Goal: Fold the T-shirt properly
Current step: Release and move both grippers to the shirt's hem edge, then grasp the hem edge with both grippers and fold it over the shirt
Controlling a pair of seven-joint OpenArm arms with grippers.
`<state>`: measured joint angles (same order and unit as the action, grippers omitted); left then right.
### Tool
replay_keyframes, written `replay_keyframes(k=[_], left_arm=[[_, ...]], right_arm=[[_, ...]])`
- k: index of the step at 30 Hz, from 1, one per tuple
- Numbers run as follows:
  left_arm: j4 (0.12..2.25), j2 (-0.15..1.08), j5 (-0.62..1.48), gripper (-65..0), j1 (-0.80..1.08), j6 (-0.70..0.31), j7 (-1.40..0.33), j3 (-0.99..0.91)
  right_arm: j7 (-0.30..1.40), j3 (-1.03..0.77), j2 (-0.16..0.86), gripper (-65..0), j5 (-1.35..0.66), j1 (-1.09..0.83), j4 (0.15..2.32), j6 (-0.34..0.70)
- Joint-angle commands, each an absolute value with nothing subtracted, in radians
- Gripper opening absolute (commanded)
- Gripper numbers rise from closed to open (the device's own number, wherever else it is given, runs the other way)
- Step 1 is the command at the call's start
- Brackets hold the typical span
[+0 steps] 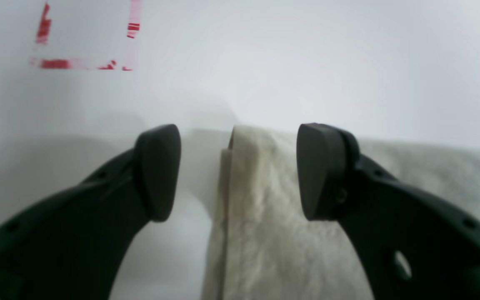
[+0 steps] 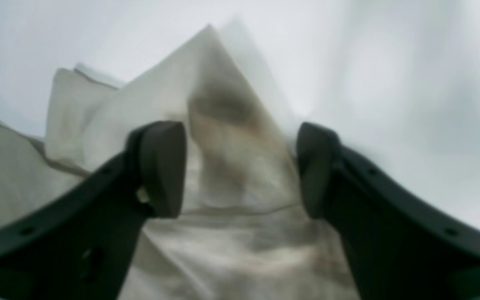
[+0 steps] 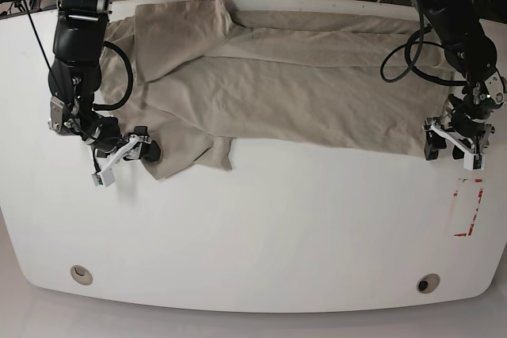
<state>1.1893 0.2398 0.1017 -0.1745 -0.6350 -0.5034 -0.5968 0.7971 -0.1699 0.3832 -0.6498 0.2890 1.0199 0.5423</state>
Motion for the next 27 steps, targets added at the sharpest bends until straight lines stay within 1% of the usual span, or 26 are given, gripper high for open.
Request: replay_keyframes(k=[1,6,12,15,18,21,22,23,24,25,26,27], left_arm=[[1.182,0.262,0.124,-24.0,-0.191,-0.613,-0.481,-0.596],[1.171,0.262,0.120,-23.6,-0.191,-0.602,-0.481,-0.595],[1.099,0.263,0.120,-23.6,-0.194,-0.607,-0.481,-0.591],[1.050,0.263,0.120,-23.6,-0.225,-0.607,-0.481,-0.588],[1.007,0.263,0.122,-23.9,-0.242,-0.608,-0.481,-0.553],[1.007,0.263,0.122,-24.2,-0.243,-0.610,-0.481,-0.524],[1.007,0.263,0.122,-24.3,-0.245,-0.610,-0.481,-0.519],[1.007,0.263,0.122,-24.6,-0.245,-0.610,-0.481,-0.518],[1.007,0.263,0.122,-26.4,-0.246,-0.610,-0.481,-0.518],[1.007,0.263,0.122,-30.6,-0.246,-0.610,-0.481,-0.518],[1.007,0.265,0.122,-37.4,-0.248,-0.610,-0.479,-0.518],[1.007,0.272,0.122,-43.9,-0.248,-0.610,-0.479,-0.518]], right_arm=[[0.809,-0.171,0.387,-28.7,-0.650,0.303,1.030,0.544],[0.809,-0.171,0.386,-28.7,-0.650,0.288,1.032,0.544],[0.809,-0.171,0.386,-29.2,-0.650,0.285,1.033,0.544],[0.809,-0.171,0.387,-29.3,-0.650,0.285,1.033,0.544],[0.809,-0.171,0.387,-29.3,-0.650,0.285,1.033,0.544],[0.809,-0.171,0.387,-29.8,-0.656,0.285,1.033,0.544],[0.809,-0.171,0.387,-31.2,-0.656,0.285,1.033,0.544],[0.809,-0.171,0.387,-34.4,-0.656,0.288,1.033,0.544],[0.808,-0.171,0.387,-40.4,-0.651,0.291,1.033,0.544],[0.808,-0.171,0.387,-47.9,-0.651,0.291,1.035,0.544],[0.808,-0.171,0.387,-55.2,-0.653,0.292,1.036,0.544],[0.808,-0.171,0.387,-60.4,-0.653,0.292,1.046,0.544]])
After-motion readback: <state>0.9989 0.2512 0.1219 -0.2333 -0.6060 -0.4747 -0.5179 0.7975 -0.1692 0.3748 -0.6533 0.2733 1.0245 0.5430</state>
